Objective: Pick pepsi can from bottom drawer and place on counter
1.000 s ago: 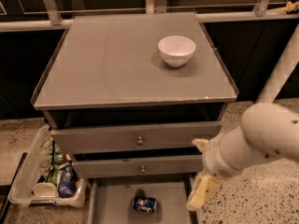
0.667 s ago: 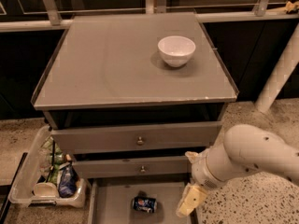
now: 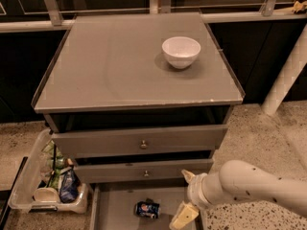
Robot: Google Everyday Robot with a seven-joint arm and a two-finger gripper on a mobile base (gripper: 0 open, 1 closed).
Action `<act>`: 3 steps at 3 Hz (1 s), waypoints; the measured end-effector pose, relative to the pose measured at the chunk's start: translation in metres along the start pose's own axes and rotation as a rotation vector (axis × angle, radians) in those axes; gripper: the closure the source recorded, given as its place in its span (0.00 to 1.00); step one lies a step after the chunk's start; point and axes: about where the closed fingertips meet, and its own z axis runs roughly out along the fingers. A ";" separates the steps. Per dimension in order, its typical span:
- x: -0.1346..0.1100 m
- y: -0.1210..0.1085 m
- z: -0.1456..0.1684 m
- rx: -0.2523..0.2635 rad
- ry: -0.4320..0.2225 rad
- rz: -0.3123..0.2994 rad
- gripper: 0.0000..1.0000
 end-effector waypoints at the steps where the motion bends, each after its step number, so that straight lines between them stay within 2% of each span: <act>1: 0.012 -0.015 0.042 0.022 -0.041 0.012 0.00; 2: 0.012 -0.015 0.042 0.022 -0.041 0.012 0.00; 3: 0.019 -0.020 0.053 0.047 -0.035 0.018 0.00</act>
Offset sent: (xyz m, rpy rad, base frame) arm 0.0150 0.0054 -0.0304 0.0227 -0.0242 -0.0144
